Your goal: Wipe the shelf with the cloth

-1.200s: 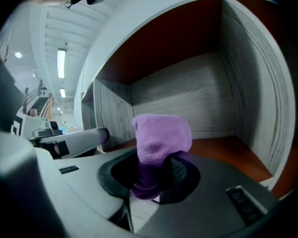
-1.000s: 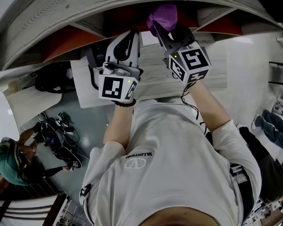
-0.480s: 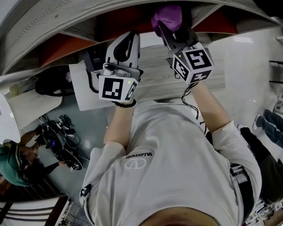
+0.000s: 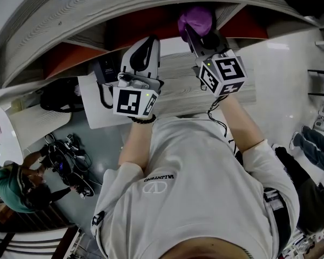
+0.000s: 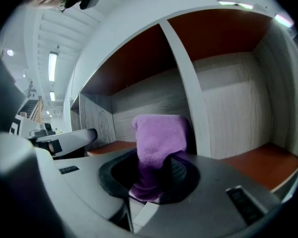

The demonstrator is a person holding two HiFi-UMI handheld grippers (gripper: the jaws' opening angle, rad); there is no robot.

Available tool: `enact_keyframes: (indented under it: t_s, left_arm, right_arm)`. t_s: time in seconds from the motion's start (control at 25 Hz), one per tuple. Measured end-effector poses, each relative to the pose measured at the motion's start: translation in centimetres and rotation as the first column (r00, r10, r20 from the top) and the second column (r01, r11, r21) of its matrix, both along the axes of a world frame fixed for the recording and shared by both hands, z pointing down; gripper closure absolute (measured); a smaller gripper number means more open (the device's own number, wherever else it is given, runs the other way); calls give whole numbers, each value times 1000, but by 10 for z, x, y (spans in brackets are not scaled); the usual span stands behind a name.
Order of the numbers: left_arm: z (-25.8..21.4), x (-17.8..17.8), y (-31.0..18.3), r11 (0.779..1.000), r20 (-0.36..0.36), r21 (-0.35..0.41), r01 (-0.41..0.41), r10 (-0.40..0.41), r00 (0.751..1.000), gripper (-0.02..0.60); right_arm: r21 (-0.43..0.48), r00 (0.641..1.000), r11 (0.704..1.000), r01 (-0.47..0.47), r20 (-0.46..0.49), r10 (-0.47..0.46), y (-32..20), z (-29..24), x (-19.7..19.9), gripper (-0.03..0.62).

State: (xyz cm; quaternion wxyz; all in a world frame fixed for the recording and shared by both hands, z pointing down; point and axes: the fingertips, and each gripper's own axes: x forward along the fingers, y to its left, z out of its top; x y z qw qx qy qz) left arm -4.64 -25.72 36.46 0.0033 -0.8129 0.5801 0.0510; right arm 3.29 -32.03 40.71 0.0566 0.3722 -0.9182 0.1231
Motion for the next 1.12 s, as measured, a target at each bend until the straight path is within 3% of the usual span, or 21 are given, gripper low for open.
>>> enact_keyframes:
  t_s: [1.12]
  left_arm:
    - [-24, -8, 12, 999, -1, 41, 3, -3, 1000, 583]
  right_arm:
    - [62, 997, 997, -48, 69, 44, 4, -58, 12, 514]
